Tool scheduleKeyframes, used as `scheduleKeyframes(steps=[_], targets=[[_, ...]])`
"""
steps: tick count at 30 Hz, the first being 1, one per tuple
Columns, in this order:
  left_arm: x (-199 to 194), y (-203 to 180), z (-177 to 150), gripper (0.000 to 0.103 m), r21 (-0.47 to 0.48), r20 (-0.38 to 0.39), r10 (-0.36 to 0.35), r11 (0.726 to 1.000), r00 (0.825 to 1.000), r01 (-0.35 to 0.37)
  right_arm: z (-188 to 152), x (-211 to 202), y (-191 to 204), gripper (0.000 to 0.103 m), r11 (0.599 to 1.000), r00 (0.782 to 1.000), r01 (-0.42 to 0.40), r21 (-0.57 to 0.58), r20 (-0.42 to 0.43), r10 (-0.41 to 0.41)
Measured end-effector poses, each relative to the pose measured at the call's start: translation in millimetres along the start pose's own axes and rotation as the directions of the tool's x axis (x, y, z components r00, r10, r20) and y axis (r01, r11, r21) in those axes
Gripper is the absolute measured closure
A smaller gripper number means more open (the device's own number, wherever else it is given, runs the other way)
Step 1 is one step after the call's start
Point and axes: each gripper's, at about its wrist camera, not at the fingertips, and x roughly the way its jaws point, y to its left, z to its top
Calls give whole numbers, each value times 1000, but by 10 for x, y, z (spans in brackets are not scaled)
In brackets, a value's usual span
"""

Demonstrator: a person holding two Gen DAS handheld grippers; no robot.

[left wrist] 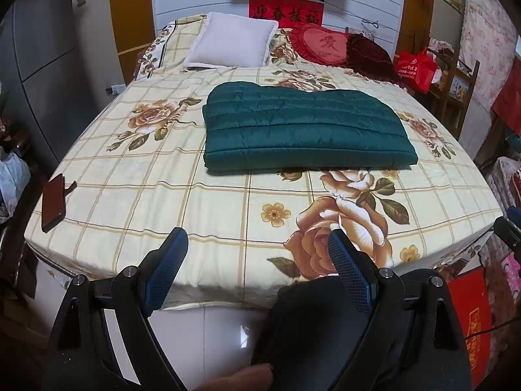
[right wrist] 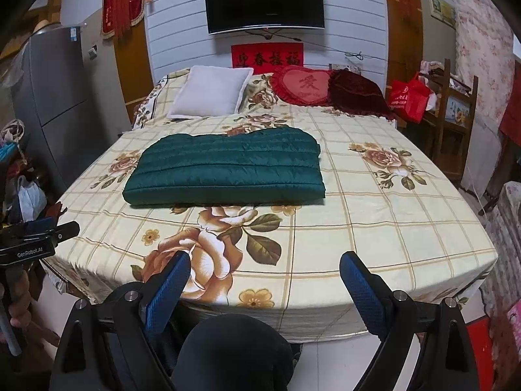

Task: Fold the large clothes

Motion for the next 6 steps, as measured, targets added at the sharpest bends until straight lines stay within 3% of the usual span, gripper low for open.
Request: scheduleKeyframes(steps=[6], targets=[[-31, 9, 2, 15, -7, 18, -22, 1000, 1000, 22, -8, 26, 30, 12, 1000, 1000, -3, 0, -4, 3]])
